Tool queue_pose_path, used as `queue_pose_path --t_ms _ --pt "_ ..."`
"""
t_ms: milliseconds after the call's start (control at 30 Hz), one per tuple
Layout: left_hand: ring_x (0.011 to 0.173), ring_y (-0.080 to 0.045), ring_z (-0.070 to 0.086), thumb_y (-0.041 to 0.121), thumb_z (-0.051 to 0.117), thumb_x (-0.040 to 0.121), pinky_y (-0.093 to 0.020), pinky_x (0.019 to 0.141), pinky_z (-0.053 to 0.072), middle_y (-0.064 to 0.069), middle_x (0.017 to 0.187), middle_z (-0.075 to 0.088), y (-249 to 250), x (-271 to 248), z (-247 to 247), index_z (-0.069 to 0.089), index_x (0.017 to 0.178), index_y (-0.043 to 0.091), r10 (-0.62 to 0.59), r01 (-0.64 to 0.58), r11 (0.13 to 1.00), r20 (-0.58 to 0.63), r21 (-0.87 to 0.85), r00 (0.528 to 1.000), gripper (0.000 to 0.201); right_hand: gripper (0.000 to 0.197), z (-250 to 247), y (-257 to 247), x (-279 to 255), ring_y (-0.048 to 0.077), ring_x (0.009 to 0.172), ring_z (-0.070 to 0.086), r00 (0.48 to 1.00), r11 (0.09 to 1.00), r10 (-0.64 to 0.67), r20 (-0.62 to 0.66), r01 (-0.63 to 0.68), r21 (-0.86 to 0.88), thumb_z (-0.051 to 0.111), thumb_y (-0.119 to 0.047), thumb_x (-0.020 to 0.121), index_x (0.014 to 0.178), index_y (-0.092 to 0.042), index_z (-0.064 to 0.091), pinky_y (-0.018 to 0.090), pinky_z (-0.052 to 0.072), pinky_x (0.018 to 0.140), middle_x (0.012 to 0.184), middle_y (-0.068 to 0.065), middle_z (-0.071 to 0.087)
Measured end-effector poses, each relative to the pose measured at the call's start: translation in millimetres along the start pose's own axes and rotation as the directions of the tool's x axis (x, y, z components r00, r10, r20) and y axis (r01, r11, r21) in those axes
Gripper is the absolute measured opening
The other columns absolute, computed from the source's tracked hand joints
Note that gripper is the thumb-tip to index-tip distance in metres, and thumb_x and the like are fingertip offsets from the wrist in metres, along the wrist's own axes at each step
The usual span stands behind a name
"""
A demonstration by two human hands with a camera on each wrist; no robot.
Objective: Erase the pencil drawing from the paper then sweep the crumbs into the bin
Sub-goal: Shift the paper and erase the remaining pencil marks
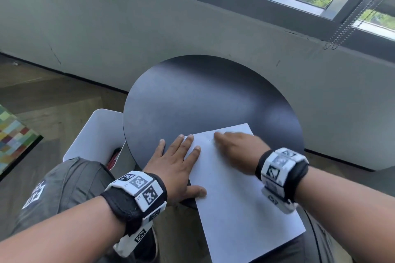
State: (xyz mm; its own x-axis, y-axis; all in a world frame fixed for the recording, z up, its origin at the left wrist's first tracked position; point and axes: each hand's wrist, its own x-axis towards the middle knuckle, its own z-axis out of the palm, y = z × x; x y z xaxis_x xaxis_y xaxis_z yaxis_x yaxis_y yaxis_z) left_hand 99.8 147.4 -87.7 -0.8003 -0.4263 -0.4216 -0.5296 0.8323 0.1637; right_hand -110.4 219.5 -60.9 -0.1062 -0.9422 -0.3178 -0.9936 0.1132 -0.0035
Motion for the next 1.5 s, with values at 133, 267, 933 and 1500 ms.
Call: queue_pose_path --t_ms 133,267,933,1500 --pt "0.147 -0.018 -0.030 0.085 0.032 0.081 -0.055 0.120 -0.008 0.002 0.161 -0.031 1 0 0 -0.015 0.155 0.026 0.002 -0.002 1.000 0.001 0.007 1.000 0.105 0.003 0 7 1 0.027 0.093 0.053 1.000 1.000 -0.001 -0.012 0.001 -0.020 0.030 -0.027 0.102 0.103 -0.029 0.032 0.039 0.047 0.073 0.098 -0.001 0.052" --pt "0.147 -0.018 -0.030 0.085 0.033 0.081 -0.056 0.120 -0.007 0.002 0.160 -0.031 0 -1 -2 -0.015 0.155 0.027 0.001 -0.001 1.000 0.006 0.000 1.000 0.106 0.019 -6 34 10 0.032 0.080 0.054 0.985 0.990 0.142 -0.098 -0.144 -0.014 0.032 -0.027 0.102 0.086 -0.029 0.021 0.044 0.052 0.073 0.090 0.003 0.054" --pt "0.148 -0.019 -0.028 0.085 0.033 0.081 -0.056 0.120 -0.007 0.001 0.161 -0.029 1 0 -1 -0.013 0.156 0.026 -0.003 0.003 1.000 -0.004 0.012 1.000 0.105 0.015 1 16 4 0.028 0.090 0.052 0.993 0.993 0.111 -0.037 -0.112 -0.032 0.025 -0.037 0.105 0.093 -0.030 0.024 0.040 0.049 0.071 0.093 0.001 0.048" --pt "0.148 -0.019 -0.027 0.084 0.034 0.081 -0.056 0.120 -0.006 0.000 0.162 -0.028 1 0 -1 -0.011 0.156 0.025 -0.004 0.004 1.000 -0.013 0.007 1.000 0.105 0.012 11 -15 -23 0.027 0.091 0.052 0.996 0.996 -0.083 0.016 0.083 0.007 0.031 -0.028 0.102 0.114 -0.030 0.034 0.038 0.044 0.069 0.101 0.001 0.050"
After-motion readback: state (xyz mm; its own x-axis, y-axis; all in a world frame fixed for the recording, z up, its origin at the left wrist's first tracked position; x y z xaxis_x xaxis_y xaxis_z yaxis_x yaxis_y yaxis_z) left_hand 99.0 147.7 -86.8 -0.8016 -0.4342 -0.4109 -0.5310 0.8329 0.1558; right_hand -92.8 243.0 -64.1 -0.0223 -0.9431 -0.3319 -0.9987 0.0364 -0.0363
